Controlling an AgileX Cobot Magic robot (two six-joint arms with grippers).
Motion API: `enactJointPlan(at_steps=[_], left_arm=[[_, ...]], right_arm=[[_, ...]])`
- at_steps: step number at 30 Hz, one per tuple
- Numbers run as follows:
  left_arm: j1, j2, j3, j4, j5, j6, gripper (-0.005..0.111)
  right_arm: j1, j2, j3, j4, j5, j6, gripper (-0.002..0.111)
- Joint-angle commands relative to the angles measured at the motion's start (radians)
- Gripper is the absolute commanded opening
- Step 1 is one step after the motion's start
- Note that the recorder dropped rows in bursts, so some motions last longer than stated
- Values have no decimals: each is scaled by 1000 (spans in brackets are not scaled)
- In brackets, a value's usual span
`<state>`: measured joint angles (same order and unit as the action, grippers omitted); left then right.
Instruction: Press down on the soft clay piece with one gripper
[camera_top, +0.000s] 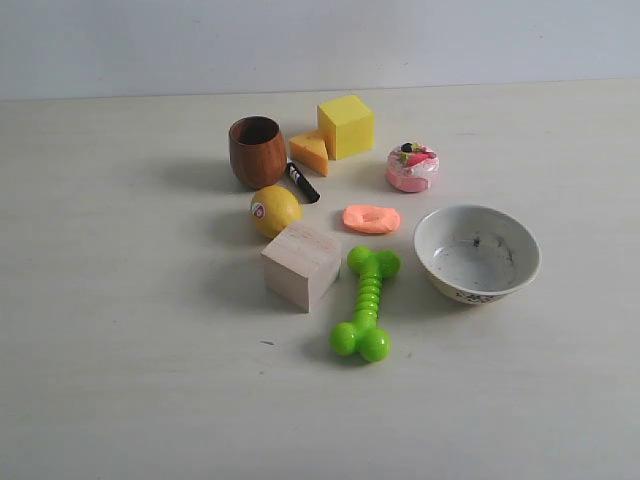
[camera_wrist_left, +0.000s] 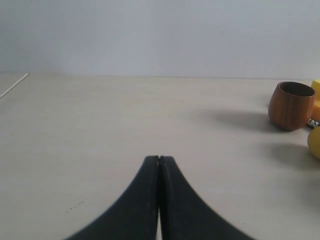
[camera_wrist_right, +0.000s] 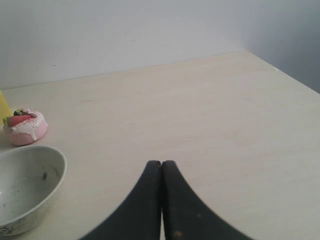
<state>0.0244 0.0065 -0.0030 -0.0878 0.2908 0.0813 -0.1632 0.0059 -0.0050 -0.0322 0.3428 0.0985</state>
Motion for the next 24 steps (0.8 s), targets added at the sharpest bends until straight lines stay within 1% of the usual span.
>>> enactJointPlan(at_steps=[1, 4, 24], left_arm=[[1, -6, 3, 41, 38, -66, 0], [1, -6, 3, 41, 64, -66, 0], [-6, -6, 3, 27, 64, -73, 0]], right_arm=[[0, -6, 5, 0, -4, 0, 0], [0, -6, 5, 0, -4, 0, 0], [0, -6, 5, 0, -4, 0, 0]])
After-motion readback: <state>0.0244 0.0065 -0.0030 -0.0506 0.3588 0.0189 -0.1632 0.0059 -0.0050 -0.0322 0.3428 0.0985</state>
